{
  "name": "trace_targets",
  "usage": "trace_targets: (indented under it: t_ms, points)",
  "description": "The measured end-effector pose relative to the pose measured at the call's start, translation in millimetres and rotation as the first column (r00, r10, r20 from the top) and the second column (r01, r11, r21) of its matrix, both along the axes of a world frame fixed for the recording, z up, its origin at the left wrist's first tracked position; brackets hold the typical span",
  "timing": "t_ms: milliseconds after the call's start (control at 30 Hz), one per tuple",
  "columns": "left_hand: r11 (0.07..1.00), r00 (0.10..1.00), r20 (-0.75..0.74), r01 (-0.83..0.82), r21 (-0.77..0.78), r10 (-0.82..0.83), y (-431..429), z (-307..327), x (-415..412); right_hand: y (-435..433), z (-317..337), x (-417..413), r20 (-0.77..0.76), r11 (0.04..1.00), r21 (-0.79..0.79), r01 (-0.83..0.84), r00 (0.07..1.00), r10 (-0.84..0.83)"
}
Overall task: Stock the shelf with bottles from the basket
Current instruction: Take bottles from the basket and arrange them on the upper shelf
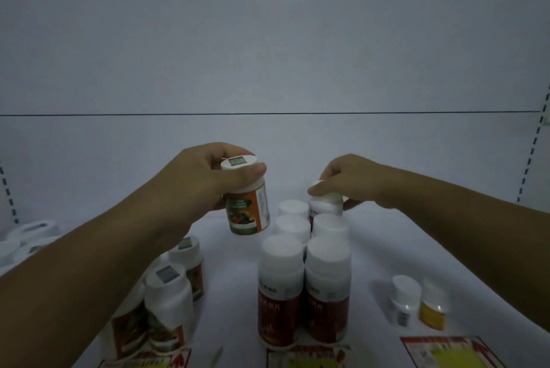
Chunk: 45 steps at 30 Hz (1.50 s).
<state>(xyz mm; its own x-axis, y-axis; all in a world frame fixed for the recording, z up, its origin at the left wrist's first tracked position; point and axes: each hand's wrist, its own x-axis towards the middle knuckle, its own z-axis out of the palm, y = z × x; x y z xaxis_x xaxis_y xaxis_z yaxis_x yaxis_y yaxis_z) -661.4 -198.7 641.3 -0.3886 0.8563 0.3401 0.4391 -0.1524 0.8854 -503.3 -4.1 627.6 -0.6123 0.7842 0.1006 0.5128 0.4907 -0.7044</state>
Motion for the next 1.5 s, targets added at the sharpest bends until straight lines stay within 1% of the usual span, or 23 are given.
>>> trace_targets:
  t_ms: [133,267,300,333,367,400,433,500,533,667,767,833,900,967,1033,1100,1233,1300,1333,1400,1433,1467,1500]
  points:
    - [0.999,0.999,-0.047,0.004,-0.049,-0.006,8,2,12,1,-18,7,0.027,0.995,0.003,-0.098,0.995,0.098]
    - [0.999,0.995,-0.094,-0.031,-0.026,0.028,8,9,29,2,-26,13,0.073,0.984,-0.009,-0.179,0.981,0.179]
    - [0.999,0.994,-0.102,-0.046,-0.02,0.043,8,12,33,1,-26,15,0.09,0.984,0.019,-0.18,0.98,0.177]
    - [0.998,0.992,-0.111,-0.065,-0.016,0.063,7,15,35,-1,-23,16,0.108,0.981,0.103,-0.166,0.982,0.155]
    - [0.996,0.988,-0.123,-0.091,-0.011,0.089,6,18,37,-3,-19,17,0.102,0.963,0.23,-0.137,0.988,0.117]
    - [0.992,0.982,-0.138,-0.128,-0.003,0.126,4,22,36,-8,-12,15,0.054,0.93,0.349,-0.119,0.993,0.107]
    - [0.988,0.976,-0.154,-0.153,0.0,0.151,2,24,33,-15,-5,15,-0.019,0.902,0.416,-0.117,0.99,0.137]
    - [0.977,0.962,-0.173,-0.215,0.001,0.212,-1,28,22,-34,11,11,-0.115,0.868,0.455,-0.198,0.954,0.278]
    - [0.967,0.952,-0.175,-0.256,0.001,0.252,-3,28,13,-44,17,8,-0.115,0.841,0.479,-0.251,0.932,0.344]
    - [0.9,0.884,-0.182,-0.435,0.015,0.43,-10,18,-38,-78,24,-23,-0.015,0.722,0.59,-0.361,0.889,0.457]
    - [0.842,0.831,-0.171,-0.539,-0.014,0.53,-9,-3,-74,-90,25,-57,0.107,0.63,0.656,-0.415,0.878,0.467]
    - [0.813,0.795,-0.241,-0.581,-0.042,0.556,-4,-19,-92,-92,25,-74,0.148,0.597,0.682,-0.421,0.88,0.452]
    - [0.787,0.76,-0.356,-0.609,-0.097,0.543,0,-31,-106,-90,23,-83,0.15,0.592,0.694,-0.41,0.886,0.439]
    - [0.751,0.769,-0.409,-0.611,-0.249,0.491,2,-38,-115,-86,20,-88,0.15,0.593,0.698,-0.402,0.892,0.427]
    - [0.723,0.83,-0.381,-0.548,-0.421,0.407,2,-44,-121,-80,18,-88,0.168,0.598,0.694,-0.402,0.897,0.408]
    - [0.684,0.864,-0.383,-0.496,-0.535,0.327,2,-49,-124,-74,16,-86,0.192,0.609,0.691,-0.39,0.911,0.366]
    - [0.653,0.897,-0.325,-0.442,-0.615,0.3,-5,-48,-123,-69,21,-69,0.197,0.644,0.688,-0.334,0.94,0.277]
    - [0.679,0.866,-0.395,-0.49,-0.547,0.306,-7,-45,-114,-73,23,-49,0.19,0.666,0.681,-0.307,0.951,0.243]
    - [0.718,0.831,-0.45,-0.528,-0.453,0.327,-8,-43,-106,-77,23,-36,0.177,0.678,0.676,-0.289,0.957,0.23]
    - [0.806,0.762,-0.492,-0.563,-0.181,0.421,-16,-34,-77,-87,22,-2,0.127,0.685,0.686,-0.243,0.968,0.217]
    - [0.838,0.744,-0.475,-0.545,-0.024,0.47,-26,-30,-59,-93,20,17,0.098,0.682,0.697,-0.223,0.971,0.217]
    - [0.853,0.753,-0.422,-0.51,0.109,0.504,-37,-26,-39,-98,16,37,0.071,0.678,0.706,-0.203,0.973,0.217]
    - [0.865,0.799,-0.331,-0.46,0.2,0.502,-52,-26,-20,-103,12,59,0.044,0.677,0.713,-0.184,0.975,0.219]
